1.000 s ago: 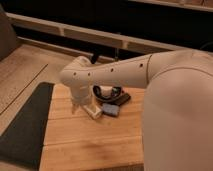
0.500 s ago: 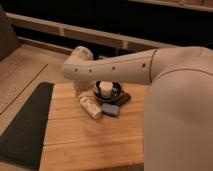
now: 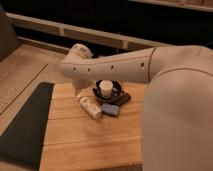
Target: Stand the bottle upright
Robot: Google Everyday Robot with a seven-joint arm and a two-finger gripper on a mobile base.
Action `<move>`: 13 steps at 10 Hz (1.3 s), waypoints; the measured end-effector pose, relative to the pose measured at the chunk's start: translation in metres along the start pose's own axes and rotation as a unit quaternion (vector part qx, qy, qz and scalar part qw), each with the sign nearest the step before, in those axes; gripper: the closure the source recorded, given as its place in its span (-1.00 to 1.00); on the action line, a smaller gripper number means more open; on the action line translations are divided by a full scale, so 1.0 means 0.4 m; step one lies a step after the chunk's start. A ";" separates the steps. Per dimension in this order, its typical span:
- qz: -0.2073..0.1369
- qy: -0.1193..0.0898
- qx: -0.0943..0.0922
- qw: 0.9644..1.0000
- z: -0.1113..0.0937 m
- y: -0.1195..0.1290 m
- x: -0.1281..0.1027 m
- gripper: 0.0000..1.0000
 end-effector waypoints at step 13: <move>-0.098 0.023 -0.126 0.987 0.228 0.024 -0.130 -0.30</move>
